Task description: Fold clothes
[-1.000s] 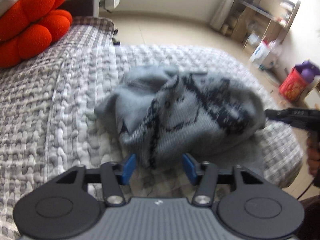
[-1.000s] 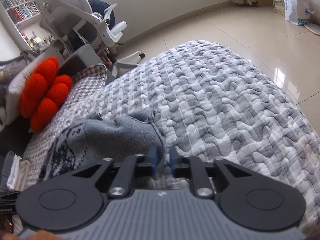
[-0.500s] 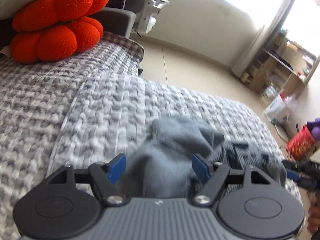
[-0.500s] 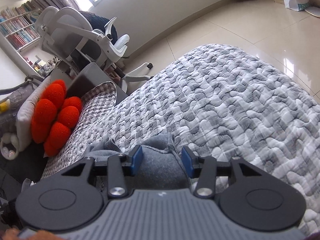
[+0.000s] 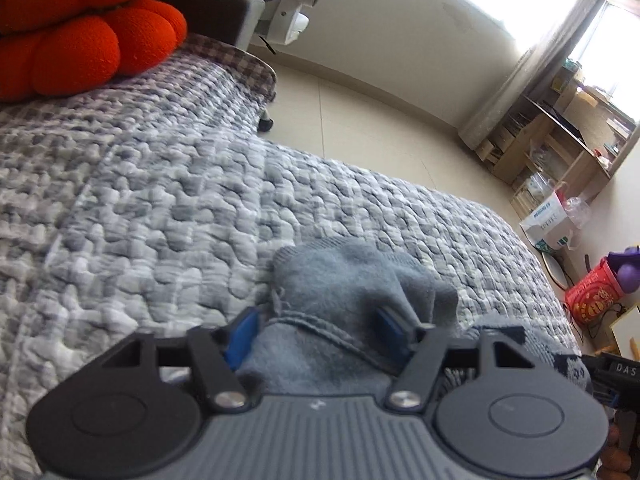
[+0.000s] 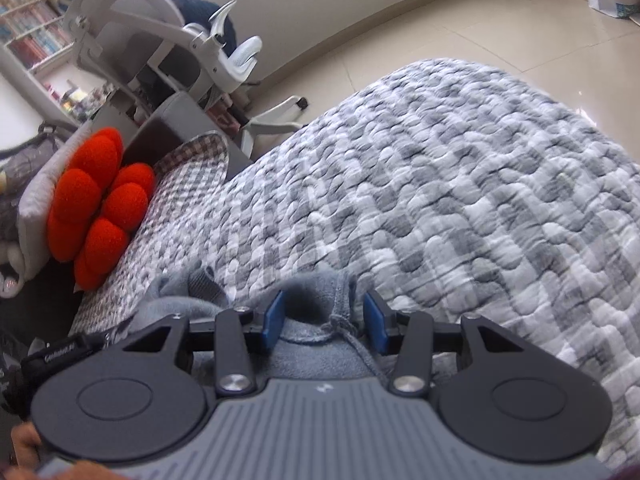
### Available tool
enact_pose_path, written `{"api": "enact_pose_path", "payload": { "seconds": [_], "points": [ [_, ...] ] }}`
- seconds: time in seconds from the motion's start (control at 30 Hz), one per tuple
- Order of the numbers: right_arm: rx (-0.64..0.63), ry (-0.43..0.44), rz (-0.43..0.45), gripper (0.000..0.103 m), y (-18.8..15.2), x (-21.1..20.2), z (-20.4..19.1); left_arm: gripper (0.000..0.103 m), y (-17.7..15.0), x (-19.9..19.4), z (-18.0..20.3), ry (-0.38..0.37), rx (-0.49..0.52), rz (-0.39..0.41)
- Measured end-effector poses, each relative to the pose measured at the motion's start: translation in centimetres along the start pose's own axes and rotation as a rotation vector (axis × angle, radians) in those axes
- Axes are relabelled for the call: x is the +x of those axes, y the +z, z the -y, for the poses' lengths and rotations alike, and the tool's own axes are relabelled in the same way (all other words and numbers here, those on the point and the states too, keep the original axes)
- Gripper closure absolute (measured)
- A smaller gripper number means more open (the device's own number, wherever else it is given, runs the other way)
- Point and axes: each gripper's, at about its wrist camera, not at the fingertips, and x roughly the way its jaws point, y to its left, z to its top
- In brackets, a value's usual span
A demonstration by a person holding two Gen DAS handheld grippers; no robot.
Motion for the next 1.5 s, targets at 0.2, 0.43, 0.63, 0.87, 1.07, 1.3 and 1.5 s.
{"api": "enact_pose_path", "payload": {
  "seconds": [0.2, 0.43, 0.63, 0.87, 1.07, 1.3, 1.5],
  "points": [
    [-0.114, -0.016, -0.008, 0.093, -1.2, -0.7, -2.1, 0.091, -0.2, -1.6, 1.0, 0.026, 0.015, 0.036],
    [-0.138, 0.000, 0.133, 0.095, -1.3, -5.1, -3.0, 0.092, -0.5, -6.4, 0.7, 0.067, -0.026, 0.152],
    [-0.156, 0.014, 0.202, 0.095, -2.2, -8.7, -3.1, 0.092, -2.2, -10.9, -0.3, 0.143, -0.036, 0.206],
    [-0.228, -0.062, 0.171, 0.095, -3.7, -9.6, -3.2, 0.092, -3.7, -13.5, -1.5, 0.264, 0.004, 0.133],
    [-0.241, -0.142, 0.105, 0.095, -4.7, -9.4, -1.6, 0.092, -5.2, -12.6, -2.8, 0.320, 0.015, -0.019],
    [-0.222, -0.219, -0.027, 0.095, -5.6, -7.6, 0.7, 0.091, -6.8, -10.8, -3.5, 0.358, 0.045, -0.145],
    [-0.248, -0.231, -0.075, 0.090, -6.2, -6.5, 1.0, 0.069, -6.8, -10.8, -3.0, 0.390, 0.085, -0.131]
  ]
}}
